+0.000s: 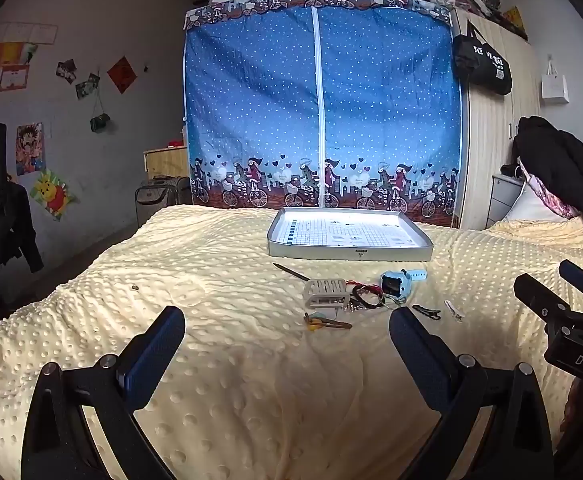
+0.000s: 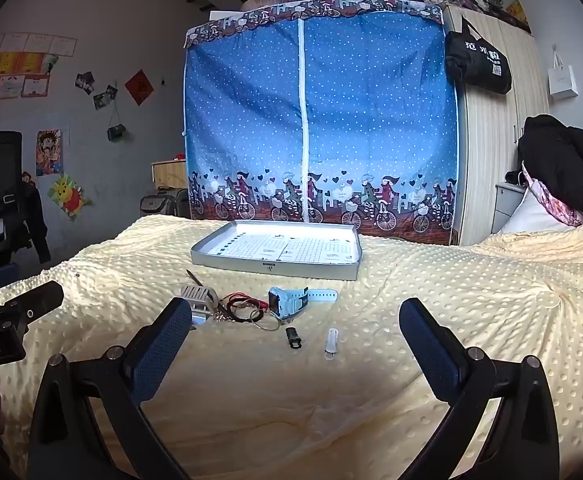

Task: Organize jewelry

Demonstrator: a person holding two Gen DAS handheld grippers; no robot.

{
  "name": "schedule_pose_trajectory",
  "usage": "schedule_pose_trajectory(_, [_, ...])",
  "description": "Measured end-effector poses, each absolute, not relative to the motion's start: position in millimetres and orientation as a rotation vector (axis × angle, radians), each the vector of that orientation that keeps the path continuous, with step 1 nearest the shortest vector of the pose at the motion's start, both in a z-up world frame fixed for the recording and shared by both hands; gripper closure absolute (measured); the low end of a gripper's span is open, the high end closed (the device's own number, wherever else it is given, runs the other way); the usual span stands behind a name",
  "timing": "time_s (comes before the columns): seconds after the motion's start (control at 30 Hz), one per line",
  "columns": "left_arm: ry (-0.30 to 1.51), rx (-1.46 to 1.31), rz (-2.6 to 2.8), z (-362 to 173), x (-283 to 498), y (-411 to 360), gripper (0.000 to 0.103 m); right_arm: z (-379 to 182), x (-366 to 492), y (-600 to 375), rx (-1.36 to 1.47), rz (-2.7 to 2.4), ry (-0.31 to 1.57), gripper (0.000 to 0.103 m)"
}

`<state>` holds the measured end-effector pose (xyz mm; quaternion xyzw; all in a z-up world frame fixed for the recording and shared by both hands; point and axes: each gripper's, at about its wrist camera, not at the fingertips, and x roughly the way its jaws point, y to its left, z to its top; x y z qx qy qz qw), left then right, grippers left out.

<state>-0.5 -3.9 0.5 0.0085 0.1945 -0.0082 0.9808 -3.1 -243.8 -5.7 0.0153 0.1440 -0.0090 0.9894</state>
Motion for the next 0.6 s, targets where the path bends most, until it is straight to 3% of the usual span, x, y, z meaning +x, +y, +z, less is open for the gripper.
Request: schedule_pose_trajectory(0.6, [0.386, 0.023, -0.018, 2.3, -2.0, -5.9, 0.000, -6.5, -3.1, -246.3, 0.033, -0.016, 0.293, 0.001])
